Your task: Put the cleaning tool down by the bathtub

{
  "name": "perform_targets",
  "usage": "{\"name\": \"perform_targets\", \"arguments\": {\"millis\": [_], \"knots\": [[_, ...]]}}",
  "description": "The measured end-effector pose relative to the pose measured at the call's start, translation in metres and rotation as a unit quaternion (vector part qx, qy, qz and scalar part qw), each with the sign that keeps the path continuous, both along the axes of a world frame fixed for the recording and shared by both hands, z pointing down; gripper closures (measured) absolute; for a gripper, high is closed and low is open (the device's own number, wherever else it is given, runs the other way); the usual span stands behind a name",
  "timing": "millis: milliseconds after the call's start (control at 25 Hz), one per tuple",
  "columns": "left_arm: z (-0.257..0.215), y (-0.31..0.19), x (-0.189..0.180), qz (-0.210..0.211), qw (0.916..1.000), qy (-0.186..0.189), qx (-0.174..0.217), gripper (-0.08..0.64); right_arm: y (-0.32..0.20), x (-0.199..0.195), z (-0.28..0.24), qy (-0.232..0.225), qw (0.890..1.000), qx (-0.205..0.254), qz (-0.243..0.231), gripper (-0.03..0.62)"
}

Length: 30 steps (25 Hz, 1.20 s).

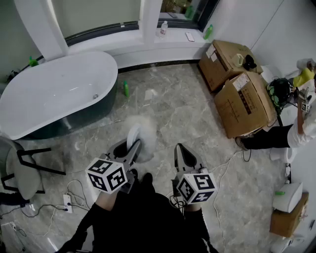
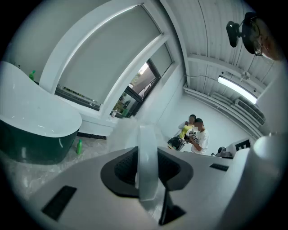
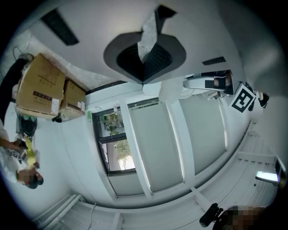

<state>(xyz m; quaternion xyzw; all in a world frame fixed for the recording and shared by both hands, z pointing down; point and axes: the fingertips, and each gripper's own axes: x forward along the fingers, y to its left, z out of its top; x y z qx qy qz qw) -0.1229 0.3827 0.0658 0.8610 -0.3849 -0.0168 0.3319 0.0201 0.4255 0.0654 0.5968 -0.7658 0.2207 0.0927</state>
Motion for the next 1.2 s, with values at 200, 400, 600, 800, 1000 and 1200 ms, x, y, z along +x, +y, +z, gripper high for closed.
{"name": "perform_targets", "arguments": {"millis": [200,400,600,800,1000,1200], "knots": [[0.002,-0.003,-0.005,0.0,1.0,-0.002,0.002,0.466,-0.002,-0.003,0.001,0.007,1.0,0.003,0.0,0.594],[0.003,-0.007,-0.016,-0.003,0.9999,-0.009,0.006,0.466,0.0,-0.002,-0.002,0.0,1.0,0.01,0.009,0.592],[0.002,-0.013,-0.03,-0.003,0.9999,-0.01,0.012,0.466,-0.002,0.002,-0.003,0.009,0.999,0.006,0.031,0.593],[0.004,-0.018,-0.043,0.004,0.9998,-0.011,0.018,0.466,-0.004,0.001,-0.002,0.02,0.998,0.005,0.054,0.593],[0.005,-0.024,-0.053,0.003,0.9998,-0.01,0.016,0.466,-0.007,0.0,-0.002,0.023,0.997,0.003,0.069,0.593],[0.011,-0.034,-0.062,-0.007,0.9999,-0.004,0.009,0.466,-0.016,-0.001,0.002,0.022,0.997,-0.004,0.074,0.594]]}}
